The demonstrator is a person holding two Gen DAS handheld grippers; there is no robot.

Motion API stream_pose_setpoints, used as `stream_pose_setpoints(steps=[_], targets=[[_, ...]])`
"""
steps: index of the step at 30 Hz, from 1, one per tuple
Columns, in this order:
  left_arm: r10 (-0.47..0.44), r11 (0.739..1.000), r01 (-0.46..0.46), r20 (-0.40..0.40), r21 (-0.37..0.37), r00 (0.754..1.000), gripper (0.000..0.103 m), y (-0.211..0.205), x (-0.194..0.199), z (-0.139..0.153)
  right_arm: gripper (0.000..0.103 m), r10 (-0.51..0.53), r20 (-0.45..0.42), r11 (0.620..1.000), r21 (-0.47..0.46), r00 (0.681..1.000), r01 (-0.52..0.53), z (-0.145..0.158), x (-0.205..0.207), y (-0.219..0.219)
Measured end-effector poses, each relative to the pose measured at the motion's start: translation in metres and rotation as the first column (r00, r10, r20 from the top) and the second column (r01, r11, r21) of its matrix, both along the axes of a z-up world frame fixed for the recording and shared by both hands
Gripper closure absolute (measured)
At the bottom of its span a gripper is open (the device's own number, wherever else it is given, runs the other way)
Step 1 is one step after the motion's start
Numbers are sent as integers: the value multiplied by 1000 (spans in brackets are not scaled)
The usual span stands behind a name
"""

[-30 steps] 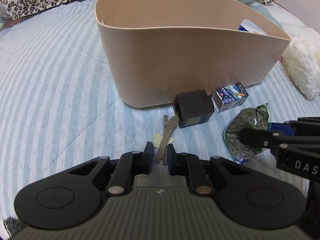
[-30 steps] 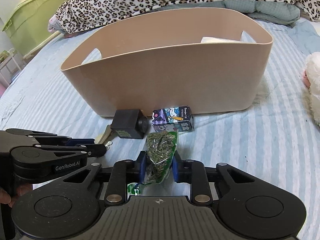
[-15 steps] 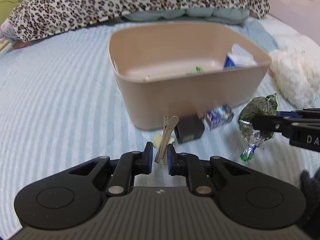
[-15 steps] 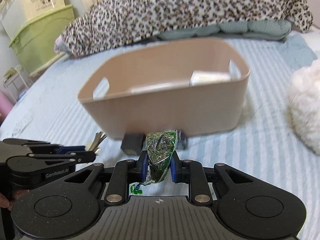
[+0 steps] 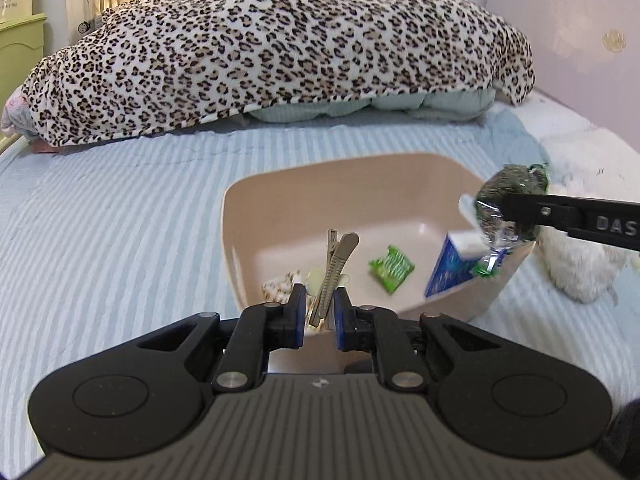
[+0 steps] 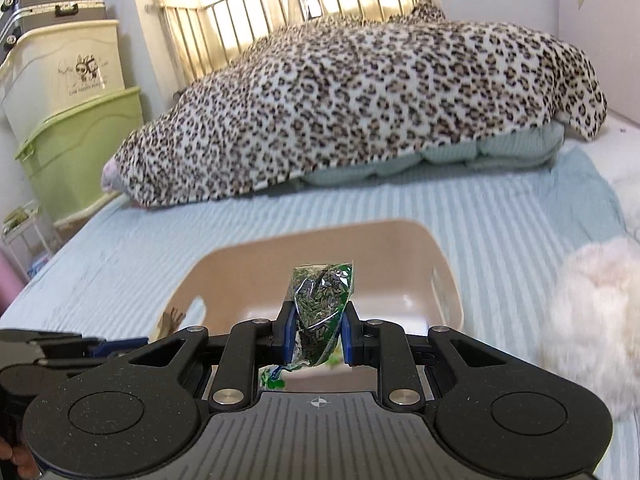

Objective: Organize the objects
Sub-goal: 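Lift both items into the basket and open both tools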

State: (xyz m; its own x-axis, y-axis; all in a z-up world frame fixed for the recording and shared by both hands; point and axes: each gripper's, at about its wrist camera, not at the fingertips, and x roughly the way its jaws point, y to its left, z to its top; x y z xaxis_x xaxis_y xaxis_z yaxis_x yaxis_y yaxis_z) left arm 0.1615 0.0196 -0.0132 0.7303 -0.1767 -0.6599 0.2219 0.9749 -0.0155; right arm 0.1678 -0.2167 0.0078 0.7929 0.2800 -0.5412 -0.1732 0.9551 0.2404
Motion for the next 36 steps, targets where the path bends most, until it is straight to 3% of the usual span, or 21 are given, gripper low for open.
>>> stream_pose_setpoints(steps=[9,19,21,22,23,24,25,26,30,32,36], targets=[[20,998,-20,-5,65,1000,87,-18,42,-12,82,-22,-23,999,-33,1000,21,-13,43,8],[68,991,-53,-126,122,990,86,-27,75,-52,81,-29,-145,994,-109,989,13,-55,62,16],[72,991,-57,-134,118,988,85,-28,74,-51,66,-31,-146,994,-107,989,15,-55,60,15],[76,992,-61,-136,114,988,77,-28,72,-48,65,-33,-144,994,-106,989,18,-54,59,14],[80,992,-65,-137,107,987,60,-27,70,-46,60,-35,-138,994,-106,990,20,-52,56,13],[88,992,-75,-132,102,987,50,-26,68,-43,56,-35,-130,994,-104,991,21,-50,52,12],[98,991,-86,-121,101,988,33,-24,64,-39,48,-36,-119,995,-101,992,24,-46,49,11],[105,990,-94,-106,102,989,26,-24,60,-35,41,-37,-110,995,-100,993,26,-43,45,9],[102,988,-92,-76,126,992,24,-24,43,-21,32,-33,-91,995,-100,995,24,-31,29,3],[103,987,-93,-65,131,993,18,-22,35,-16,25,-33,-84,995,-95,996,25,-27,19,-1],[100,987,-92,-55,131,993,13,-19,20,-9,20,-20,-87,995,-100,996,11,-24,2,-6]])
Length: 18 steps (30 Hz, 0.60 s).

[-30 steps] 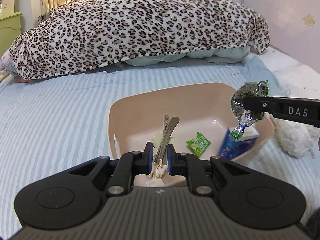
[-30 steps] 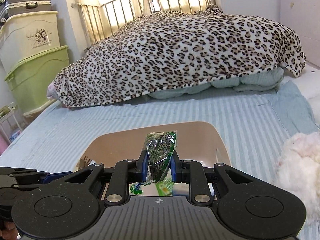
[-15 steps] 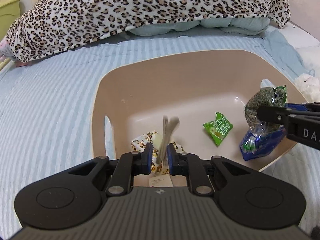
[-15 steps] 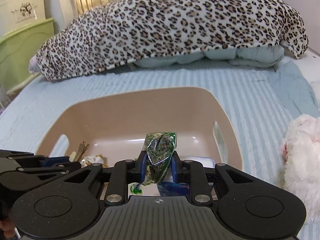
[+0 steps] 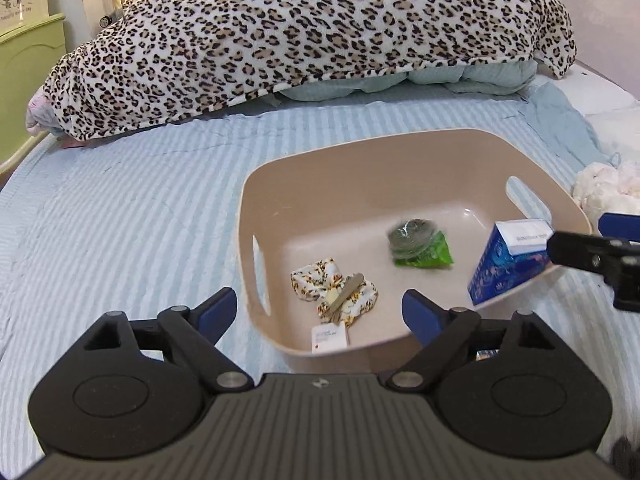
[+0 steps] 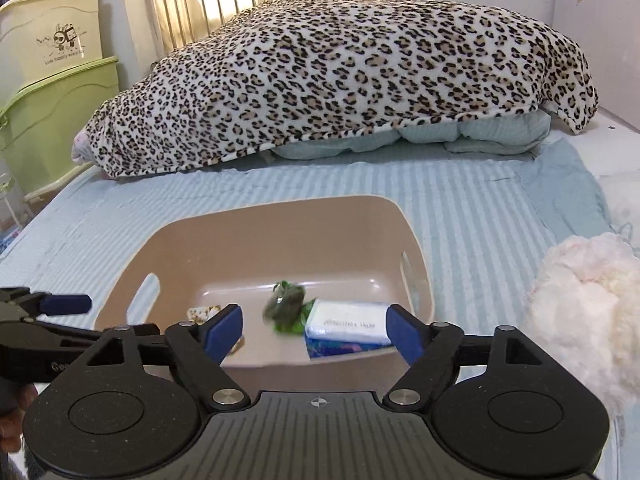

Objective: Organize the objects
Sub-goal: 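Lift both items into the basket and open both tools, then grasp the black cube with left tool while right tool grasps printed snack box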

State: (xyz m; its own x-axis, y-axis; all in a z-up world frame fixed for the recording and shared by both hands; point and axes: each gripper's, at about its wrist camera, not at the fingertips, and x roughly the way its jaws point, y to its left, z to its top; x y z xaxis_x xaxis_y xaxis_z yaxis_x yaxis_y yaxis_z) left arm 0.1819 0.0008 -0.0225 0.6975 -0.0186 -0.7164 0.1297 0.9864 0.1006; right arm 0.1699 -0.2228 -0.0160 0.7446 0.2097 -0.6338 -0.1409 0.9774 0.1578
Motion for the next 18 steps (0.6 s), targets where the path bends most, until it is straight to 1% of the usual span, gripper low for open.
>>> stream_pose_setpoints(steps=[1,2,6,9,14,18], targets=[[1,1000,-1,0,-1,1000,13,1,-4,1,17,8,-3,1000,-11,1000,-8,0,-4,0],[4,1000,-4,3,-3,1000,13,1,-8,2,16,14,-5,1000,-26,1000,-14,-1,-8,0],[27,1000,-27,10,-2,1000,13,3,-22,4,16,30,-31,998,-60,999,-32,-7,-21,-2],[30,999,-30,-12,-18,999,13,3,-28,1,16,33,-54,997,-64,998,-36,-13,-28,-5],[17,1000,-16,-50,1,999,12,-1,-32,-20,16,32,-103,996,-80,994,-40,-31,-32,-7],[-1,999,-3,-97,-38,995,12,-2,-32,-38,16,28,-143,996,-82,989,-40,-46,-29,-8]])
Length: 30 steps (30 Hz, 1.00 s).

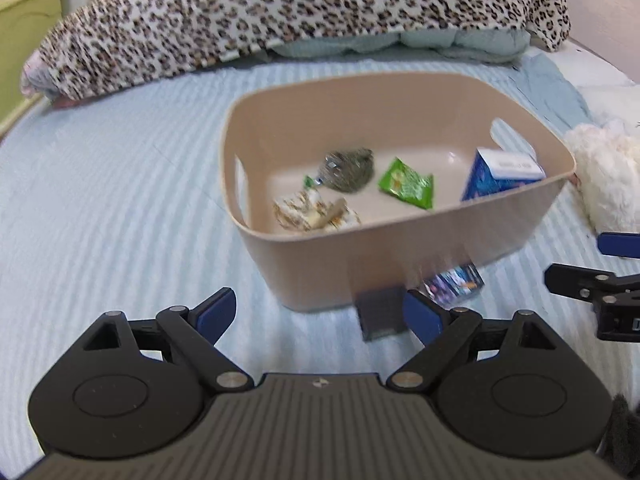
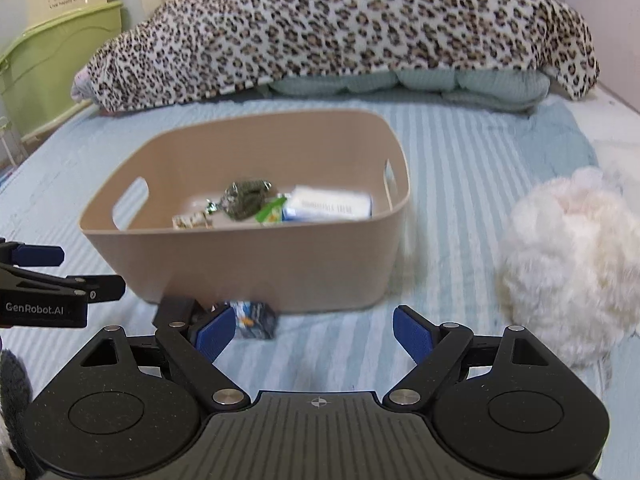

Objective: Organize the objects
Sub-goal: 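Grasp the black cube with left tool while right tool grasps printed snack box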

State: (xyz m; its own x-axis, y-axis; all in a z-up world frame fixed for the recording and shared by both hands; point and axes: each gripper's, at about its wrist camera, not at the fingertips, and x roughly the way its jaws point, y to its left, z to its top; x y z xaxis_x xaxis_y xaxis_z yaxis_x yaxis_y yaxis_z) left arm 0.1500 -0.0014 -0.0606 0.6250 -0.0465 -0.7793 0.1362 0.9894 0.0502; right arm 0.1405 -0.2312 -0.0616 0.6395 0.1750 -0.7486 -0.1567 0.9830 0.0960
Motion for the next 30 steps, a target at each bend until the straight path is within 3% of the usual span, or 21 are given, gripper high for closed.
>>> stream_pose_setpoints(steps=[15,30], targets=[[-1,998,-3,-63,-56,998,12,-14,23,-43,16,-12,-88,1000,22,996,14,-41,13,-1],[35,999,-35,-119,1,992,12,-11,35,-72,16,20,-136,1000,21,991,-17,-63,22,13]])
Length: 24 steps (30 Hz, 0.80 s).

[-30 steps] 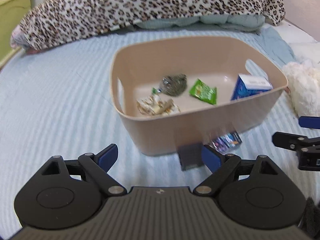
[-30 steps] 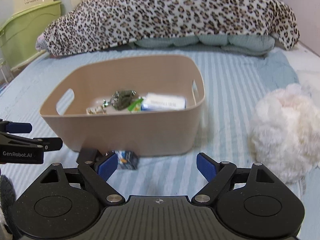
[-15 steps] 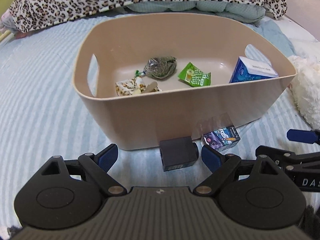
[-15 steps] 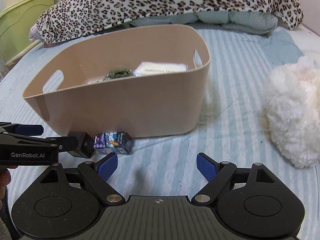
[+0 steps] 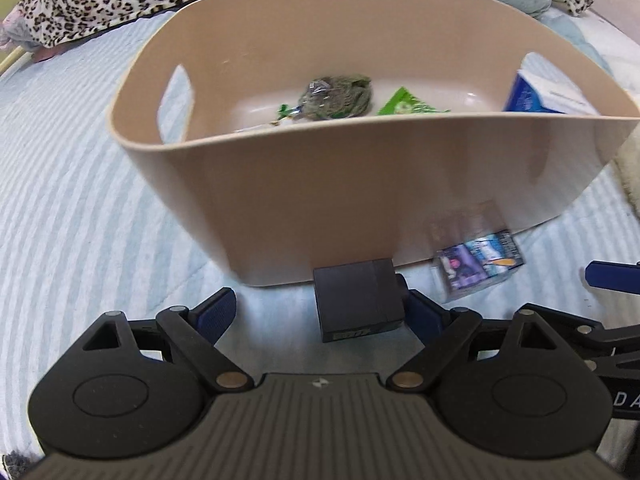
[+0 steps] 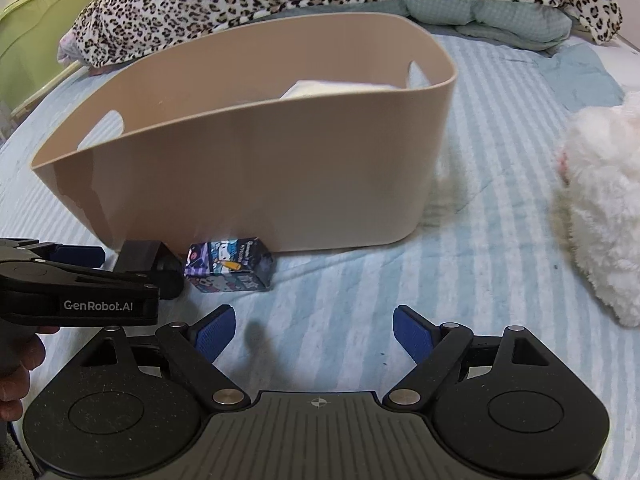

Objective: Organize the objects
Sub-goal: 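Grasp the black cube with left tool while right tool grasps printed snack box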

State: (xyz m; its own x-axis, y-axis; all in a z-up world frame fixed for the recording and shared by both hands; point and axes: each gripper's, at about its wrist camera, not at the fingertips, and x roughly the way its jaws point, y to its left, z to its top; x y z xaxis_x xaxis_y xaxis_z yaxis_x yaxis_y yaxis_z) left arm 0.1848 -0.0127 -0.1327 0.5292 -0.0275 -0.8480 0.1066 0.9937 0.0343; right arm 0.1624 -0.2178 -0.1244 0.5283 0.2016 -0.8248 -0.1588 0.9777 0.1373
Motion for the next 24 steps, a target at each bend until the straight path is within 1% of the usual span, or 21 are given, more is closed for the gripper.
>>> stream_pose_setpoints(steps=[4,9,13,15,16,17,18,19,20,21,24], targets=[[19,1000,-19,0,11,1000,12,13,1,0,16,12,-6,1000,17,1000,-12,-5,3,10],[40,999,-40,-3,25,999,12,27,2,-2,15,39,2,999,15,999,-39,-8,8,25],[64,998,-64,-16,7,998,13,36,5,-3,15,51,15,999,17,999,-52,-9,13,38],[63,998,-63,-11,-1,998,15,36,4,-2,15,52,26,999,12,998,-53,-9,16,43],[56,998,-56,-6,0,998,22,36,4,-2,17,52,32,999,10,998,-52,-9,17,46],[45,999,-45,-1,1,999,28,36,2,-2,22,51,37,999,9,998,-51,-9,17,48],[34,999,-34,2,2,999,32,35,2,-2,26,50,39,999,11,998,-50,-10,18,50],[27,1000,-27,5,-2,1000,42,35,1,-1,36,49,40,999,11,998,-50,-10,18,52],[22,1000,-21,5,-10,1000,55,35,0,0,49,49,44,999,6,998,-49,-10,18,53],[20,1000,-20,3,-12,1000,55,34,-1,1,54,51,48,999,0,998,-51,-9,17,53],[24,1000,-24,-8,-13,1000,56,36,-2,5,54,53,60,999,3,997,-53,-7,13,52]])
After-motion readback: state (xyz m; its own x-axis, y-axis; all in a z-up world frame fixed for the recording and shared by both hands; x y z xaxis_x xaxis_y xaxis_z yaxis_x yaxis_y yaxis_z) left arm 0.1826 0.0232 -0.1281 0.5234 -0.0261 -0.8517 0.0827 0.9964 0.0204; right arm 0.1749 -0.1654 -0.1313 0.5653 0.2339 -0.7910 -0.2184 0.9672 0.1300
